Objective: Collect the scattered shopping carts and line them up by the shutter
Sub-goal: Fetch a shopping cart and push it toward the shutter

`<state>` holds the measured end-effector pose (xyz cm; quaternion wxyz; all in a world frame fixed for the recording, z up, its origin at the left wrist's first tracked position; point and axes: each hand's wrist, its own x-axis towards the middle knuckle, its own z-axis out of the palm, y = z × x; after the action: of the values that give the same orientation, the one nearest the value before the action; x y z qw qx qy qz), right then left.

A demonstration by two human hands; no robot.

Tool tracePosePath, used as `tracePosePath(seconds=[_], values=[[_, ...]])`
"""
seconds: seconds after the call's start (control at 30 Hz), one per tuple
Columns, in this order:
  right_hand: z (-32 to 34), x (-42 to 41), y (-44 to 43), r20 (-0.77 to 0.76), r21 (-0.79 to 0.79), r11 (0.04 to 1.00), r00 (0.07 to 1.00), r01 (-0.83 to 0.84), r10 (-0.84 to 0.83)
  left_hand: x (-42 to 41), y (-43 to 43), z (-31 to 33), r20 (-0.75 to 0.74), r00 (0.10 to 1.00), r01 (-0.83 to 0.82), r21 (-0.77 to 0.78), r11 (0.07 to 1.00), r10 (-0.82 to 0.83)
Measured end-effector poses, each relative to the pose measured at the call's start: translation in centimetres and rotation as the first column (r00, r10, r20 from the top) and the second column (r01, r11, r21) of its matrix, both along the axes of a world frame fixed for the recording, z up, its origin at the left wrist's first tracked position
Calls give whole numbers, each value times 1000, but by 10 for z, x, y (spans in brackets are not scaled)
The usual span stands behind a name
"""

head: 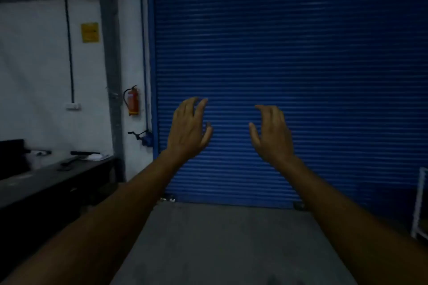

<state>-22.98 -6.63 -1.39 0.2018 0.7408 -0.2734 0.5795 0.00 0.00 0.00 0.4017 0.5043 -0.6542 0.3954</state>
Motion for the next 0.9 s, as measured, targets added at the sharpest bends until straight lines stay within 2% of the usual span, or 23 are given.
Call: tracePosePath(seconds=[0.17, 0.37, 0.67, 0.9], values=[[-9, 23, 19, 130, 2, 985, 977, -172, 170, 8, 30, -14, -14, 1000, -15, -31, 999, 14], [-54, 59, 59, 237, 69, 907, 890, -415, 389, 16, 86, -63, 5, 998, -55, -23, 998, 56], [-128, 145, 141, 241, 189, 709, 732, -680, 638, 49, 203, -131, -95, 969, -225, 37, 974, 227], [-161, 242, 233, 239, 269, 507, 566, -819, 789, 110, 317, -162, -152, 886, -436, 57, 898, 439]])
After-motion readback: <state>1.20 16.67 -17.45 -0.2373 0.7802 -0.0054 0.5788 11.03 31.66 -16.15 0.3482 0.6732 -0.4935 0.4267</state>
